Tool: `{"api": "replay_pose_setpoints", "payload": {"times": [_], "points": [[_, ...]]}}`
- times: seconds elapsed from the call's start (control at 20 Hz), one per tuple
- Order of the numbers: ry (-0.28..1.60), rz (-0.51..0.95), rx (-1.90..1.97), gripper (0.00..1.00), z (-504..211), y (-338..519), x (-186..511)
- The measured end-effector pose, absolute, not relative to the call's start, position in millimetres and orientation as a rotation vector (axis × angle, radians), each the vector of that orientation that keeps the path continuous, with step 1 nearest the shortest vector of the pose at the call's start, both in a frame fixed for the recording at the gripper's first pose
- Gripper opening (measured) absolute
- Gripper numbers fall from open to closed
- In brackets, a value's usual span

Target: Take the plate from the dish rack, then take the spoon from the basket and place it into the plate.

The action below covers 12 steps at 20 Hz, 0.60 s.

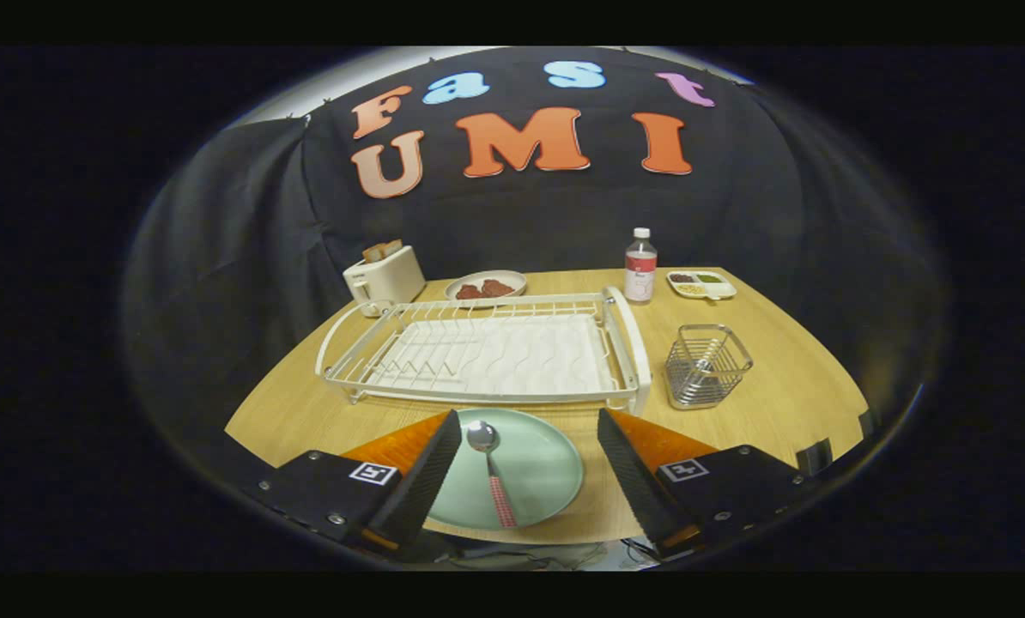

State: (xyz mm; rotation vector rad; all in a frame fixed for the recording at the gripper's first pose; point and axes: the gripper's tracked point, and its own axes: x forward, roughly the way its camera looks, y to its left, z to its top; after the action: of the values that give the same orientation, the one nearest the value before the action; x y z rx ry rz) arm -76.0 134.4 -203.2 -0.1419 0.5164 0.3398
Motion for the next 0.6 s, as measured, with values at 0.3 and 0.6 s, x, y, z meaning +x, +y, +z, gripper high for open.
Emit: {"api": "replay_pose_setpoints", "payload": {"times": [0.3,0.6], "points": [[0.412,0.258,-0.110,0.98,-142,104,-50],[0.285,0.181,-0.111,0.98,-84,79,-29]]}}
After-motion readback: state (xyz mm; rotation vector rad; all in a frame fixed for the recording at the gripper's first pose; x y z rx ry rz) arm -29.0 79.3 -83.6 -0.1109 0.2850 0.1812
